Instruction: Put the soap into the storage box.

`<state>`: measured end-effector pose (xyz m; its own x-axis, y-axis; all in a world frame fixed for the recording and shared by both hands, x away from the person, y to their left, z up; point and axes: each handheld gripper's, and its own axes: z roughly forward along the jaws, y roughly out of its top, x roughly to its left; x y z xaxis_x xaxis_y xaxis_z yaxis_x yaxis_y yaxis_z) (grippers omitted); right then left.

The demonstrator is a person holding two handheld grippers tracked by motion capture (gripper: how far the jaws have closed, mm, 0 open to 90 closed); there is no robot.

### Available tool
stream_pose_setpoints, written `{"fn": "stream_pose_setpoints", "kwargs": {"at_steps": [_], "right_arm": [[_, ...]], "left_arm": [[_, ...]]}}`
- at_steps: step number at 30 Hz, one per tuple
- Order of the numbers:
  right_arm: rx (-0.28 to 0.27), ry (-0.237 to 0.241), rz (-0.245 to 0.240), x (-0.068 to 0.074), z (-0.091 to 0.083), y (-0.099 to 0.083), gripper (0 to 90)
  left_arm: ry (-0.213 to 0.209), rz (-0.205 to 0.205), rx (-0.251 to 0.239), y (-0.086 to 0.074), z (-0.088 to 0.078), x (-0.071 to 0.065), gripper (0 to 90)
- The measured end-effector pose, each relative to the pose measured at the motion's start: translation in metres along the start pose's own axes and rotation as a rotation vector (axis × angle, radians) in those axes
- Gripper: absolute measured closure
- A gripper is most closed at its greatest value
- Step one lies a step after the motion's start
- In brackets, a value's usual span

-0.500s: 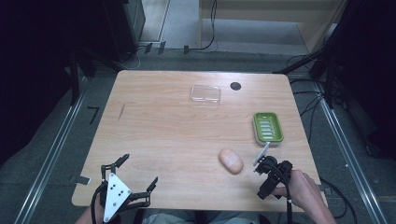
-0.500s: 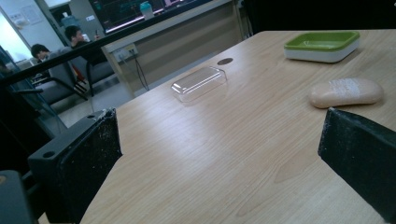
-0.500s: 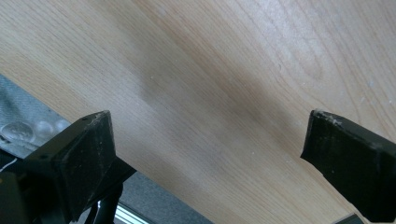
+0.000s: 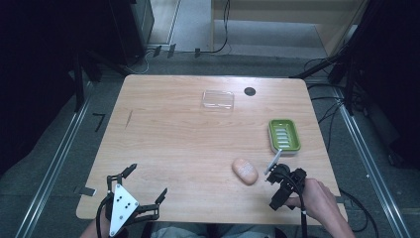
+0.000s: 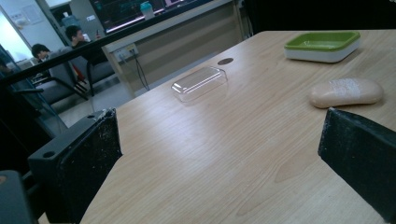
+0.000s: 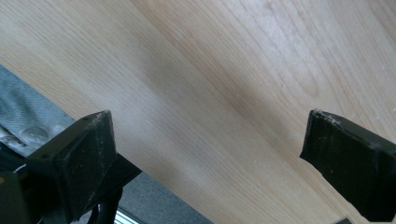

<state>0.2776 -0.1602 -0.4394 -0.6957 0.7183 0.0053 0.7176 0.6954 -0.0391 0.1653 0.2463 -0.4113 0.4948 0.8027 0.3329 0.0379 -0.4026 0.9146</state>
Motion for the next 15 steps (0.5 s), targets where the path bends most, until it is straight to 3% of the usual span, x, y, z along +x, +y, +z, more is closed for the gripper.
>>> {"fn": "stream_pose_setpoints", "kwargs": {"at_steps": [15], "right_arm": [[-0.011, -0.017, -0.034, 0.009, -0.011, 0.014, 2.8]], "left_arm": [[-0.003, 0.000, 0.001, 0.000, 0.001, 0.000, 0.0]]}}
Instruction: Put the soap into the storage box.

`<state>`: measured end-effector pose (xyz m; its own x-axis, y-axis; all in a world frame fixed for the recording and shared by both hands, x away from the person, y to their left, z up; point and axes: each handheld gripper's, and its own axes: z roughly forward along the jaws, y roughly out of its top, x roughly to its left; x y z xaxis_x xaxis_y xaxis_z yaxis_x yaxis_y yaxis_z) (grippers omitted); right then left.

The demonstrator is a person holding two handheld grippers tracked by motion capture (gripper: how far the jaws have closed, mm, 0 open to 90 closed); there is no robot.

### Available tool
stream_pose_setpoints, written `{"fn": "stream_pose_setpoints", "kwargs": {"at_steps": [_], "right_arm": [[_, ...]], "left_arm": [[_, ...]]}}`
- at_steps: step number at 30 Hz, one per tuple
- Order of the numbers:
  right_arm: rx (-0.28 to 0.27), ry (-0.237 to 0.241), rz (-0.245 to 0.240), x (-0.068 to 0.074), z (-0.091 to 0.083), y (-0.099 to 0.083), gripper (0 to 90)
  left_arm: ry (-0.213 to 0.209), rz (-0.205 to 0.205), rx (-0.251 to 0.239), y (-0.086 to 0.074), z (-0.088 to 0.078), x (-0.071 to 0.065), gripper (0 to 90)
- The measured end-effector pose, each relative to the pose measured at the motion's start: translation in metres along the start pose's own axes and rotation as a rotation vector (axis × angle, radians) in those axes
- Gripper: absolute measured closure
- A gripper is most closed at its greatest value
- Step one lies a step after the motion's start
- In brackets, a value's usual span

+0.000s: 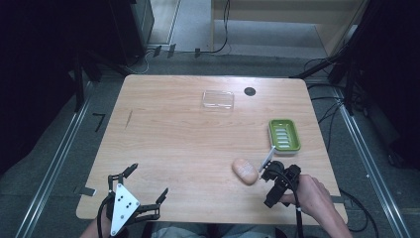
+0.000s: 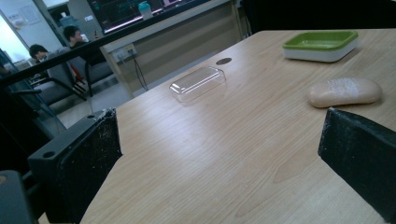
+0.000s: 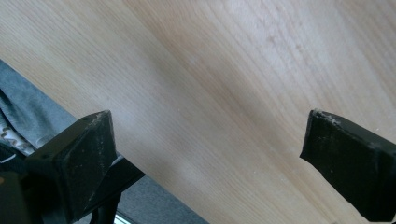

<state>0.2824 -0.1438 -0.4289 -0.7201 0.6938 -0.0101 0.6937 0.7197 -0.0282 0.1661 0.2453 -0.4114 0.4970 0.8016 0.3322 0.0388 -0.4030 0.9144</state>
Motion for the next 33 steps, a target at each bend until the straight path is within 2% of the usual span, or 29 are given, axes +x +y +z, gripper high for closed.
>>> {"fn": "stream_pose_setpoints", "kwargs": {"at_steps": [21, 33], "right_arm": [[-0.014, -0.021, -0.048, 0.009, -0.012, 0.031, 2.8], [-0.019, -0.019, -0.071, 0.013, -0.012, 0.049, 2.8]], "left_arm": [[-0.001, 0.000, -0.002, 0.000, 0.000, 0.000, 0.0], [-0.002, 0.000, -0.002, 0.000, 0.000, 0.000, 0.0]]}}
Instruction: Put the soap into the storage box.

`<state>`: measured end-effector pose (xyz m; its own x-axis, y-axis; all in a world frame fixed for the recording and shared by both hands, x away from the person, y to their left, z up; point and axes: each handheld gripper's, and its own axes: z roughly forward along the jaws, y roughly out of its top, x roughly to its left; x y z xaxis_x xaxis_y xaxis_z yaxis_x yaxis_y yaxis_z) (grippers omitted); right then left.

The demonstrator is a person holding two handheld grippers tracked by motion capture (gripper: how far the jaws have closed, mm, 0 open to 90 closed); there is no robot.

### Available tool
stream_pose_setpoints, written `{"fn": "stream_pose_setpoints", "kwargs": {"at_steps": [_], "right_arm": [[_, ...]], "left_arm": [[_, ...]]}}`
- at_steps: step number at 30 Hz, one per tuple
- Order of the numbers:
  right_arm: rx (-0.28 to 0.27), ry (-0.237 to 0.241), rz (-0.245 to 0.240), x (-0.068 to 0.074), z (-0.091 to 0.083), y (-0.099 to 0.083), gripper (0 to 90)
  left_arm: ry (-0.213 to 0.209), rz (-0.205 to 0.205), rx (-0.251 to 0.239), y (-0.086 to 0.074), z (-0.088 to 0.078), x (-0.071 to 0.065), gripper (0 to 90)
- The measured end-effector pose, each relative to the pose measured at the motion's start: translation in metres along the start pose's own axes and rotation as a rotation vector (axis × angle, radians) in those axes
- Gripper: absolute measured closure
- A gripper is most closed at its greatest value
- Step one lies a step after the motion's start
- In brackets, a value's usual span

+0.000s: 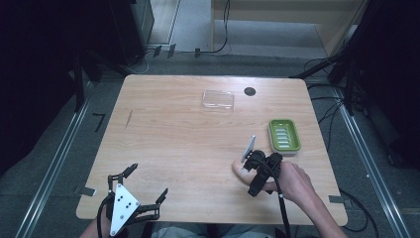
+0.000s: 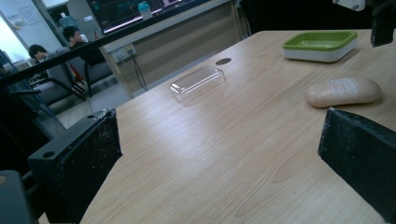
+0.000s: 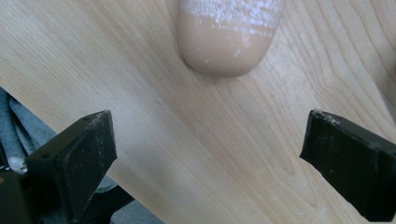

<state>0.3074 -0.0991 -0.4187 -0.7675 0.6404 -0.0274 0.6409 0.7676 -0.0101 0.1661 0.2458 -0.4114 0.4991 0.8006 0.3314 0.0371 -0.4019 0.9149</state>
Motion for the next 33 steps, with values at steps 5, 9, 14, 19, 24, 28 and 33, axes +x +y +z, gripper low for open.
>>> {"fn": "stream_pose_setpoints", "kwargs": {"at_steps": [5, 9, 14, 19, 24, 28, 33], "right_arm": [[-0.001, 0.005, -0.003, 0.000, 0.001, 0.005, 2.9], [-0.008, 0.006, -0.010, -0.001, 0.001, 0.011, 2.9], [-0.010, 0.017, -0.006, 0.000, 0.004, 0.016, 2.8], [-0.008, 0.030, 0.007, -0.003, 0.010, 0.022, 2.9], [-0.005, 0.032, 0.008, -0.006, 0.014, 0.026, 2.9], [-0.006, 0.041, 0.023, -0.009, 0.017, 0.031, 2.8], [-0.003, 0.055, 0.035, -0.012, 0.021, 0.039, 2.8]], "left_arm": [[0.000, 0.000, -0.001, 0.000, 0.000, 0.000, 0.0], [0.001, -0.001, -0.002, 0.000, 0.000, 0.000, 0.0], [0.001, -0.001, -0.002, 0.000, 0.000, 0.000, 0.0], [0.001, -0.001, -0.002, 0.000, 0.000, 0.000, 0.0], [0.001, -0.001, -0.002, 0.000, 0.000, 0.000, 0.0], [0.001, 0.000, -0.001, 0.000, 0.000, 0.000, 0.0], [0.001, 0.000, -0.001, 0.000, 0.000, 0.000, 0.0]]}}
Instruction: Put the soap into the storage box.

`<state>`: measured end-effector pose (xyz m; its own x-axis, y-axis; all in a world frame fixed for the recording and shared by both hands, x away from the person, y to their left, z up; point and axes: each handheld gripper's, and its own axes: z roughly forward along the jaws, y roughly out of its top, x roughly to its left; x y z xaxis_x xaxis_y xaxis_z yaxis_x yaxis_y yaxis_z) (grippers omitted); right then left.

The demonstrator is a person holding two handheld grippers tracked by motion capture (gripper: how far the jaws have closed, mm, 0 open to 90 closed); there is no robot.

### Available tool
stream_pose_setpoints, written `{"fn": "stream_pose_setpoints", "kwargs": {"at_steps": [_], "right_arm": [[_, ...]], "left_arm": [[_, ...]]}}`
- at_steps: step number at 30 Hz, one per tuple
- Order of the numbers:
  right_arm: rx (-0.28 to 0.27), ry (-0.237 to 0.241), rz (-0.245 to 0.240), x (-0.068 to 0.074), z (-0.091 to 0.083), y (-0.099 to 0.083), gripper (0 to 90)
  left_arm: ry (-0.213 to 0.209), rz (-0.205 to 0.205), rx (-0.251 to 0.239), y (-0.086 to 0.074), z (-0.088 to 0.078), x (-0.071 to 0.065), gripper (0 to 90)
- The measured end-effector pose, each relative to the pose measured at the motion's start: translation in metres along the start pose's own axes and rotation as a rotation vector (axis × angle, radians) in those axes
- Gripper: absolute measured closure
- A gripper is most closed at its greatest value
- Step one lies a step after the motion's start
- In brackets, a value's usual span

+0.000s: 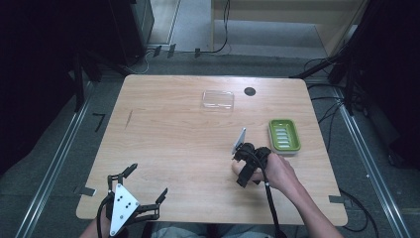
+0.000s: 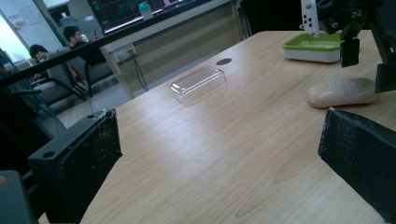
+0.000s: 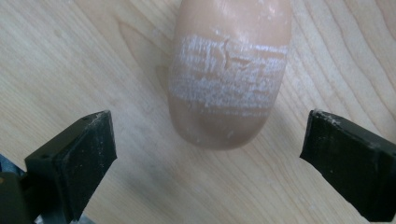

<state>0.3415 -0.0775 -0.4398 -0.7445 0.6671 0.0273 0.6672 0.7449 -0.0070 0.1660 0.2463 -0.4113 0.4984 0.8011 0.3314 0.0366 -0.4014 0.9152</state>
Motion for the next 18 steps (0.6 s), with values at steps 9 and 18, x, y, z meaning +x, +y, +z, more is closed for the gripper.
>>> {"fn": "stream_pose_setpoints", "kwargs": {"at_steps": [9, 18], "right_arm": [[0.004, 0.025, 0.018, -0.006, 0.005, 0.010, 2.8], [0.015, 0.040, 0.026, -0.010, 0.014, 0.020, 2.4]], "left_arm": [[-0.001, 0.002, 0.002, 0.000, 0.000, 0.000, 0.0], [0.000, 0.001, 0.002, 0.000, 0.000, 0.000, 0.0]]}}
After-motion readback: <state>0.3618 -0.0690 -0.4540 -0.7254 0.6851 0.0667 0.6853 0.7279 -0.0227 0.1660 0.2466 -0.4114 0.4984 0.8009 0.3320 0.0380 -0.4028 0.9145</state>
